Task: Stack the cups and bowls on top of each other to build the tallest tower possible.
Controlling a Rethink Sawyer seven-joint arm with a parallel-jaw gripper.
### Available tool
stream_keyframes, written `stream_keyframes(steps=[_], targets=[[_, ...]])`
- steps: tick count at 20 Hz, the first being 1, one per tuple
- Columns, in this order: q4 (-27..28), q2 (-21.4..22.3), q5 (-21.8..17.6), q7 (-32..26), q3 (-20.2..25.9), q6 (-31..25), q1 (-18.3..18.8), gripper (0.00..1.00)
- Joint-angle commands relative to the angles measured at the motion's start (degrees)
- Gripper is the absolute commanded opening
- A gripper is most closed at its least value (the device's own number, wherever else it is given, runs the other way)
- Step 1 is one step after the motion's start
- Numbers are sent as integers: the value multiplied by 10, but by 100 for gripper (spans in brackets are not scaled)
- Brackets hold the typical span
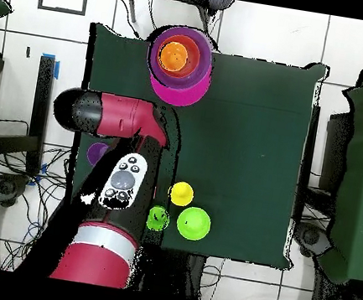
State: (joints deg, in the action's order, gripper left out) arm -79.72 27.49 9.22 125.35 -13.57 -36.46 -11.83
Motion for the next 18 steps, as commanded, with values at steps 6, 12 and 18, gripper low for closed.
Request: stream_keyframes(steps=[6,12,18], targets=[[-107,-15,44,166,30,97,-32,100],[-115,-9,55,169,24,93,-40,100],[-118,-5,68,177,19,83,-52,100]])
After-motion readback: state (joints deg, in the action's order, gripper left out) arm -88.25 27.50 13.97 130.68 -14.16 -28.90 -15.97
